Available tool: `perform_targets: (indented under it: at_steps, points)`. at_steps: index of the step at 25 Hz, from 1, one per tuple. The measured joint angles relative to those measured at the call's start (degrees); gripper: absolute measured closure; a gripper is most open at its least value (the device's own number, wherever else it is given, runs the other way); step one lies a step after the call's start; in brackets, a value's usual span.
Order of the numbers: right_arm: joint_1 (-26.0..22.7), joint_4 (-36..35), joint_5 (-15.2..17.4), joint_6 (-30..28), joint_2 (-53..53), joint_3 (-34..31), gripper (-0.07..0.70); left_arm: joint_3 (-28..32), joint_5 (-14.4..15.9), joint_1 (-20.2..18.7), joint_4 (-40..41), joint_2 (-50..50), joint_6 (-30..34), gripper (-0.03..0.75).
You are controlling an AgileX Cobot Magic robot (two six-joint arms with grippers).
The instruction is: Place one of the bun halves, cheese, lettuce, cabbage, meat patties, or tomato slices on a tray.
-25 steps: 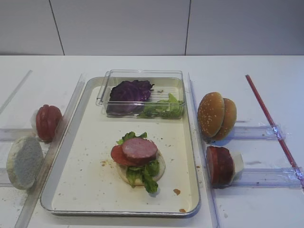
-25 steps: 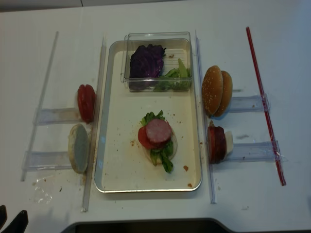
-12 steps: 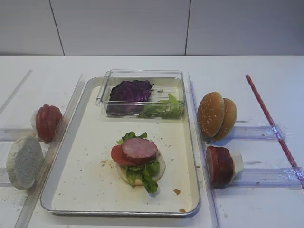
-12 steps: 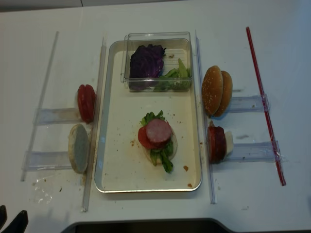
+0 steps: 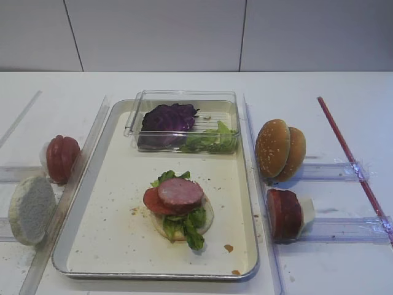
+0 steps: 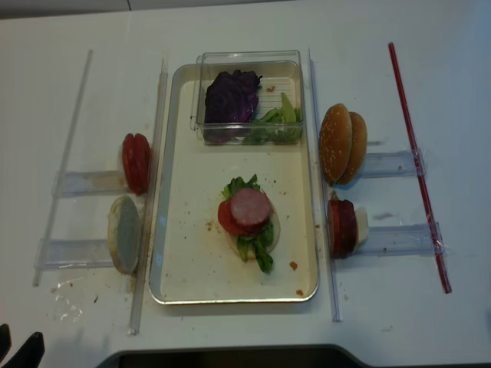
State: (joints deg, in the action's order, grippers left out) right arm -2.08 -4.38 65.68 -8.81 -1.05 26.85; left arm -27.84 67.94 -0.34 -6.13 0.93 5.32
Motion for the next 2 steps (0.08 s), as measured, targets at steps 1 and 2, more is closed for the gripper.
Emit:
perform_targets:
  at_steps: [1, 2]
  points:
    - [0.0, 0.0, 0.0, 0.0, 0.0, 0.0, 0.25, 0.0, 0.0, 0.0, 0.0, 0.0, 0.0, 0.43]
    - [0.0, 0.0, 0.0, 0.0, 0.0, 0.0, 0.25, 0.0, 0.0, 0.0, 0.0, 0.0, 0.0, 0.43]
